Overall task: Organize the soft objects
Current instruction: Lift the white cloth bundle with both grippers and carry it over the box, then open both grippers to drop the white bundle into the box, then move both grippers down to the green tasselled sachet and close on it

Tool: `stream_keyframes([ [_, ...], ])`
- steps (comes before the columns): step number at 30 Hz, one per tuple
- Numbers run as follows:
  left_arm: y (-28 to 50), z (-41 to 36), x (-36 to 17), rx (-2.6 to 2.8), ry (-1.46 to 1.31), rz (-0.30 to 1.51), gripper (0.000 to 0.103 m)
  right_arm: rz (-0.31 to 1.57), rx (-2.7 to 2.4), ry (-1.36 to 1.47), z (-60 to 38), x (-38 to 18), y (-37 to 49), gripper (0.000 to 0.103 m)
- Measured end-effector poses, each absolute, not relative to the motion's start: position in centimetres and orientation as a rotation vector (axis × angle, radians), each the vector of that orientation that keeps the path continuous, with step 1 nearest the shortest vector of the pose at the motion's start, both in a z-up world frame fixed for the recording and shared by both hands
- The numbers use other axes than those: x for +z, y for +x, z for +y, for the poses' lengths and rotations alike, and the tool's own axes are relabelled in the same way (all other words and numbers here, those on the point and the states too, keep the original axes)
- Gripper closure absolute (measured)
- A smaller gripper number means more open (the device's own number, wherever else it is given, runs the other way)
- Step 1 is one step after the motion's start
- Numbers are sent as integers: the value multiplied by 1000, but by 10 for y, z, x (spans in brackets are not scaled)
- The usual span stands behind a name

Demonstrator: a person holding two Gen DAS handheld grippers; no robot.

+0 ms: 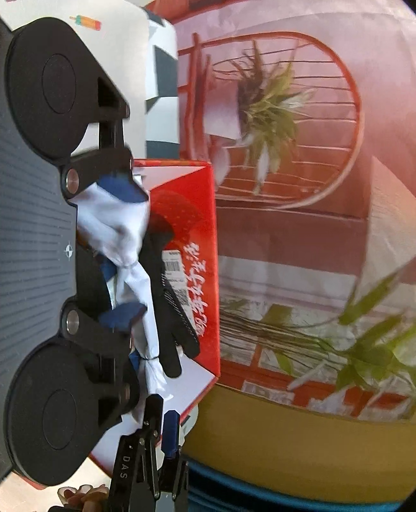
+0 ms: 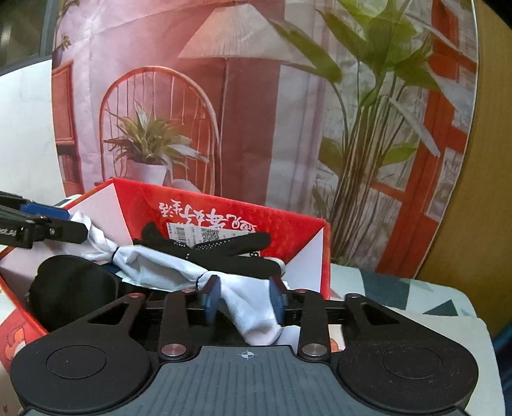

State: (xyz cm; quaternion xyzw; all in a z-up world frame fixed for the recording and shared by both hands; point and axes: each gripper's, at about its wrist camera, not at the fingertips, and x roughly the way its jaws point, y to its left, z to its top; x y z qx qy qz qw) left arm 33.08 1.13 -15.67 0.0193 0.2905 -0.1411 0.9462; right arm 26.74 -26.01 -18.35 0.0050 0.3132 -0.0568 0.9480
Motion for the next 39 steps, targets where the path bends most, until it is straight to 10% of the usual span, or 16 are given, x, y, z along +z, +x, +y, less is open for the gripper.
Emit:
stream_keyframes([
  [12,265,-7,-147,-315,140,539,4,498,-88,71,-265,-165,197,27],
  [39,171,13,-203,-221,31,616,0,682,-110,166,-241,-262,104,27],
])
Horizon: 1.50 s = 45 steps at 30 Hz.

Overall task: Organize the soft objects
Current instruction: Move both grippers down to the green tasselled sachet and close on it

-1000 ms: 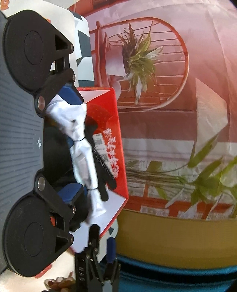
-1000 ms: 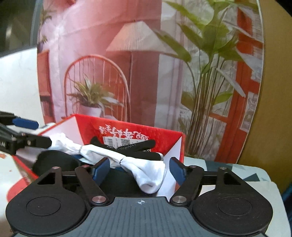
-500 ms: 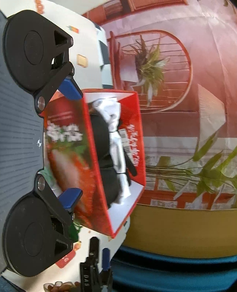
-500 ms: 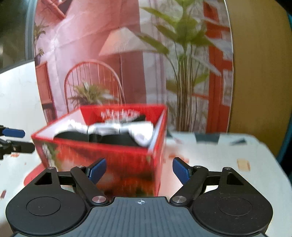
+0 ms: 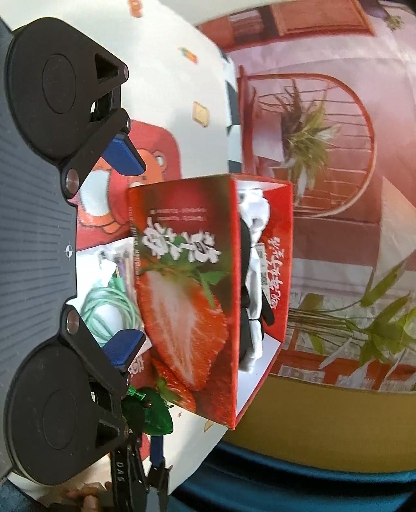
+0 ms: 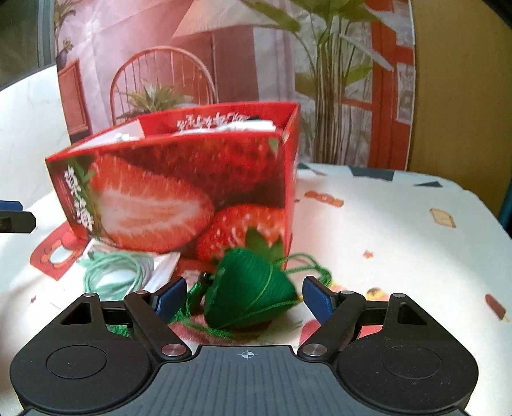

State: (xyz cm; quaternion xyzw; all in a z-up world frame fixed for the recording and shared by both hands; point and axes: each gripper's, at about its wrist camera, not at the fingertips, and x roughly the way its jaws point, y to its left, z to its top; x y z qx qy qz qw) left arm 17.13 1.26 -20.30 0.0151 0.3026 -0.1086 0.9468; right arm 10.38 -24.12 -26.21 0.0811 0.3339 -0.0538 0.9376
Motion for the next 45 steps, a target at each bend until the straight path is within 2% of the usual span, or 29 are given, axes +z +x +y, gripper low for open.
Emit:
stream_keyframes([
  [4,168,18,-212,-206,-7,628,0,699,-95,164,-236,-266,101,31],
  [6,166,18,-215,-201,-11,633,0,703,-86,177,-236,-266,100,36],
  [12,161,19,-225,-199,-34,662,0,715,-58,193,-229,-265,94,37],
  [27,152,28,-237,-167,-92,711,0,719,42,140,-184,-264,83,39],
  [37,150,20,-235,-171,-69,717,0,666,-11,126,-185,-262,68,33],
  [45,149,3,-227,-225,-51,715,0,644,-38,155,-196,-260,59,33],
])
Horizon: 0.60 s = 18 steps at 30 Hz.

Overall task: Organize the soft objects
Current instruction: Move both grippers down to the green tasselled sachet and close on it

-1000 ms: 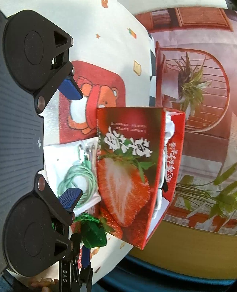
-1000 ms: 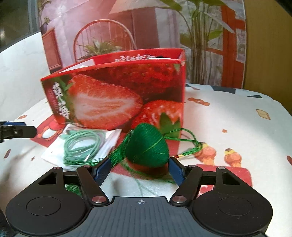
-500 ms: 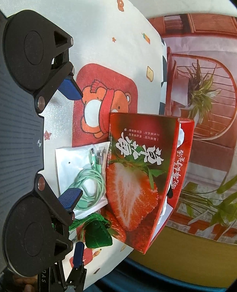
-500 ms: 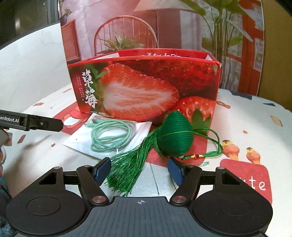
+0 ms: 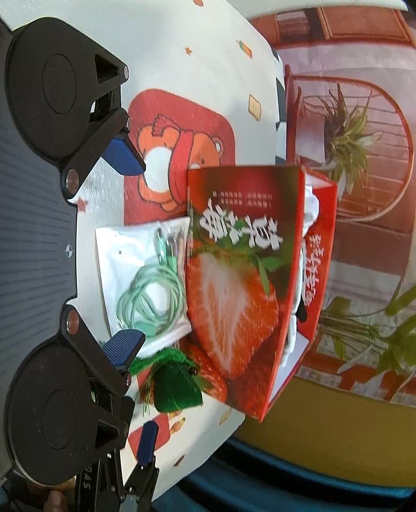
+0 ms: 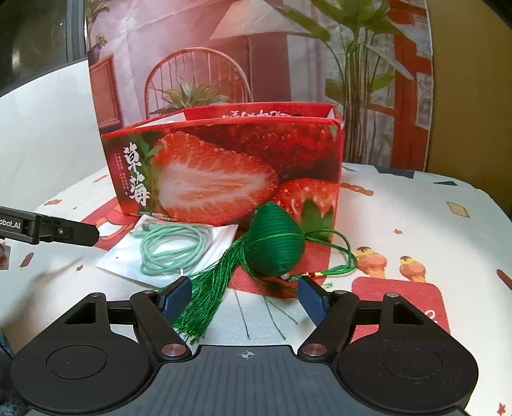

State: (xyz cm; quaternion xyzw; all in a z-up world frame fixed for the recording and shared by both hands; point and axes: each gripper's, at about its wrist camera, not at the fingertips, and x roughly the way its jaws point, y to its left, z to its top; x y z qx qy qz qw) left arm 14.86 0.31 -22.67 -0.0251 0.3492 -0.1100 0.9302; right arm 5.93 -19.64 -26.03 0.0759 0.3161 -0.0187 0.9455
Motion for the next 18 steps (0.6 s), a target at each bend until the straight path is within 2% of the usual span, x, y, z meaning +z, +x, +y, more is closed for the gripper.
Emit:
stream_keyframes([
  [9,163,-31,-215,-331,-54,718,1,649,-62,152,-203,-260,63,38],
  [18,195,-73,-206,-420,-39,701,9,650,-96,144,-226,-260,78,45],
])
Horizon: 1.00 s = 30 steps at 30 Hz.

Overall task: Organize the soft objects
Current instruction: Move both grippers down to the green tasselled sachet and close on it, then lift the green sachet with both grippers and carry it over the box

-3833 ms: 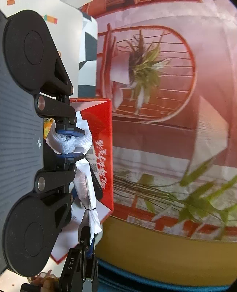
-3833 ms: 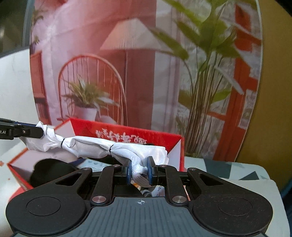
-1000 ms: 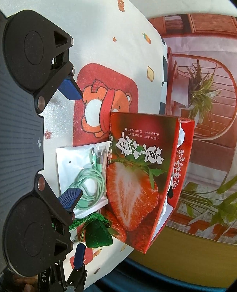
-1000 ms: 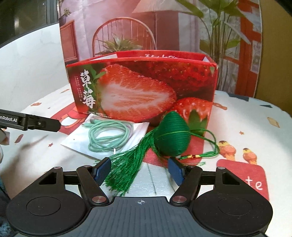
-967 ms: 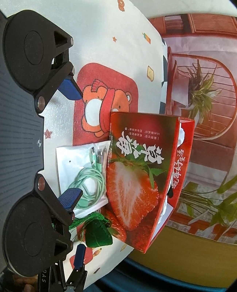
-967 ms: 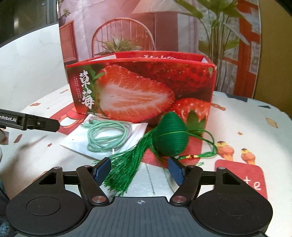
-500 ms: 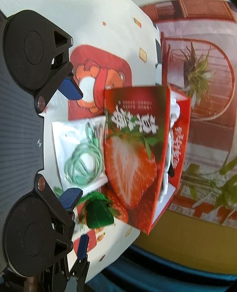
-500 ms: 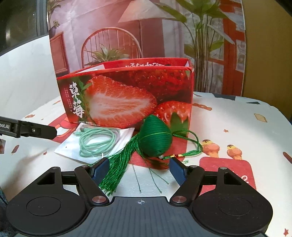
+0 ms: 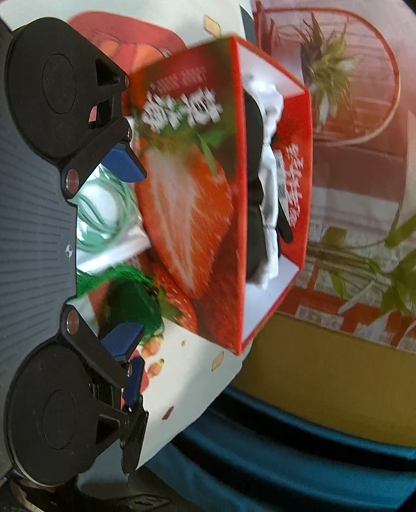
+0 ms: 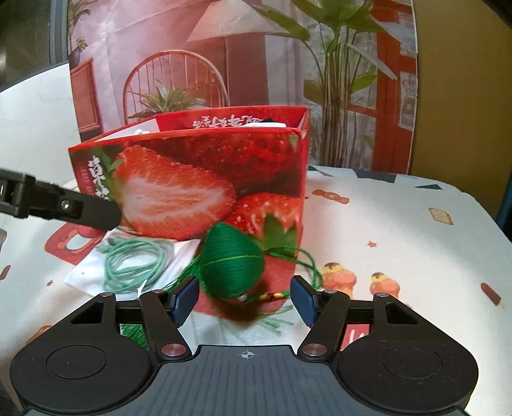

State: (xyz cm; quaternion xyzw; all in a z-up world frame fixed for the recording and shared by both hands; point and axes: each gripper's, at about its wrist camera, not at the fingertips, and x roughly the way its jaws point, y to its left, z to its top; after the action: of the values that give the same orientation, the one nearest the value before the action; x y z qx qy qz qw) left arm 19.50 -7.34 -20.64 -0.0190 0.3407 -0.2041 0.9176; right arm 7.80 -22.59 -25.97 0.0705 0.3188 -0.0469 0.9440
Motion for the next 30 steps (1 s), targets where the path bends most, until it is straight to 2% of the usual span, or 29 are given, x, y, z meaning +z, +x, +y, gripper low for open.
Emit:
stream_keyframes([
  [5,214,-88,-214,-477,-76,745,20,662,-68,130,-229,-265,87,47],
  [8,223,-96,-219,-506,-90,765,21,671,-45,115,-227,-267,93,48],
  [12,237,-106,-226,-550,-105,790,28,691,-19,111,-225,-272,101,54],
  [20,259,-112,-247,-613,-172,861,56,694,0,139,-230,-276,109,59],
  [24,264,-112,-252,-643,-209,872,61,710,-3,130,-230,-279,114,61],
  [30,256,-107,-239,-652,-213,833,61,690,-1,115,-224,-267,114,65],
])
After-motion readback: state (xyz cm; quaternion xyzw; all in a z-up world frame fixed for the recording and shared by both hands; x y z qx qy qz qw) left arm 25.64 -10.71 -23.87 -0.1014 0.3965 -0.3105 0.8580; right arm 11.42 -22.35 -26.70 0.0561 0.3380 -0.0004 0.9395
